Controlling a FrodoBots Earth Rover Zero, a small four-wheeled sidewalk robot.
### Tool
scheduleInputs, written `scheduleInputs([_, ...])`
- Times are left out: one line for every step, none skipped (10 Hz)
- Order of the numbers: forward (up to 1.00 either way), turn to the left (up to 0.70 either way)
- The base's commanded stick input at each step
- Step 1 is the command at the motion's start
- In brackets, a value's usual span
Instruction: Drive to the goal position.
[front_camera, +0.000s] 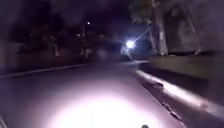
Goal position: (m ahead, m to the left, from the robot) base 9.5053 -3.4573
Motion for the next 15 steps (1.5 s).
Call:
scheduleInputs([0.7, 0.0])
scheduleInputs([0.7, 0.0])
scheduleInputs([0.7, 0.0])
scheduleInputs([0.7, 0.0])
scheduleInputs([0.7, 0.0])
scheduleInputs([0.7, 0.0])
scheduleInputs([0.7, 0.0])
scheduleInputs([0.7, 0.0])
scheduleInputs([0.7, 0.0])
scheduleInputs([0.7, 0.0])
scheduleInputs([0.7, 0.0])
scheduleInputs([0.7, 0.0])
scheduleInputs([0.7, 0.0])
scheduleInputs([0.7, 0.0])
scheduleInputs([0.7, 0.0])
